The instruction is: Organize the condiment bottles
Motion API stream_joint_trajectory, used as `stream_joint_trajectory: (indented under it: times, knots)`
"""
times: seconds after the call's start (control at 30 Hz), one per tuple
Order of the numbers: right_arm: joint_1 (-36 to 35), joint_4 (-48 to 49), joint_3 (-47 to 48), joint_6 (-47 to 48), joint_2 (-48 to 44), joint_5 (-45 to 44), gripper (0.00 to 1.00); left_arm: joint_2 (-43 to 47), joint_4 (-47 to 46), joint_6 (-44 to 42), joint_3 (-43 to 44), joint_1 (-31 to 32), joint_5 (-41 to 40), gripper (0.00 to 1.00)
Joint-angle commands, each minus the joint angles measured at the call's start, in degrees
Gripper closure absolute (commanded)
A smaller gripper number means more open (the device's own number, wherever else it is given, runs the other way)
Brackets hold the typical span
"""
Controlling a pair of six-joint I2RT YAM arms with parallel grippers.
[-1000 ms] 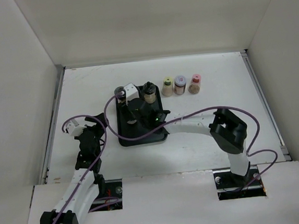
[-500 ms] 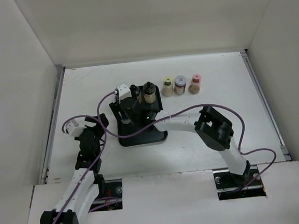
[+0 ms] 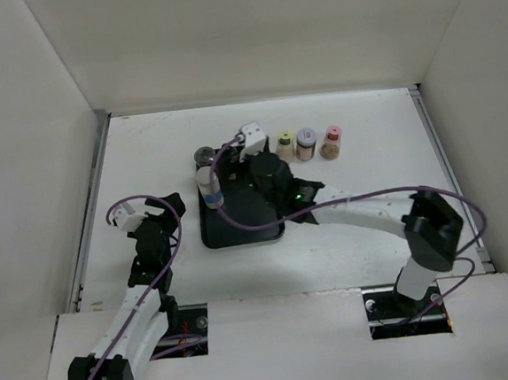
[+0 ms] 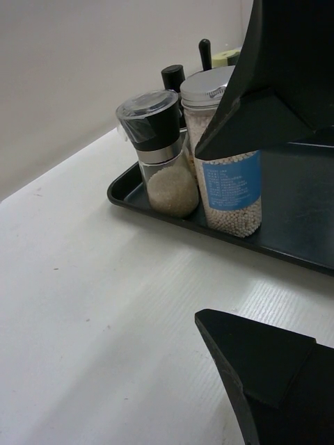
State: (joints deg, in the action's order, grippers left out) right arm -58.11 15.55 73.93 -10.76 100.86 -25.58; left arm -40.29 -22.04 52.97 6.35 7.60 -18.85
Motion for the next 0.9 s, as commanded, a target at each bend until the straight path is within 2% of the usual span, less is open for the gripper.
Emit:
stream_joint_trajectory:
  times: [0.0,0.03,0.1,0.17,0.23,0.37,0.4,0.5,0.57,0.87]
  knots:
    - [4.8,7.1,-6.8,-1.1,-9.8,-0.1,0.03,0.1,-1.6,-0.1,0.1,0.3,0.1,0.1]
    - [6.9,7.8,-9.2,-1.4,-11.5,-0.2,0.11,0.1,-1.6,0.0,0.1,0.3,0.3,0.1]
    - [11.4,7.2,-13.0,-2.6,-14.3,-0.8,0.37,0.2,-1.8,-0.1,0.2,0.4,0.4,0.1]
    - [15.6,6.8,-15.7,-4.2,-15.9,-1.2,0.49,-0.3,-2.0,-0.2,0.2,0.9,-0.2,0.11]
    - [20.8,5.7,-17.2,-5.0,-15.6,-1.3,0.53,-1.2,-2.5,-0.2,0.2,1.1,0.3,0.11]
    - [26.3,3.1,-17.8,-3.9,-13.5,-2.6,0.49,-1.3,-2.7,-0.5,0.4,1.5,-0.1,0.12]
    - [27.7,3.1,-17.9,-3.6,-13.0,-3.7,0.44,-1.5,-2.9,-0.6,0.4,1.6,-0.2,0.12]
    - [31.6,3.1,-17.6,-2.9,-10.6,-7.1,0.21,-1.2,-3.0,-0.7,0.3,1.6,0.2,0.12]
    - [33.5,2.7,-16.6,-2.9,-8.4,-6.9,0.13,-1.7,-3.4,-0.8,0.5,2.1,-0.3,0.12]
    - [39.7,0.5,-8.6,-2.0,1.0,-3.4,0.12,-4.8,-5.5,-1.5,1.0,3.3,0.5,0.12]
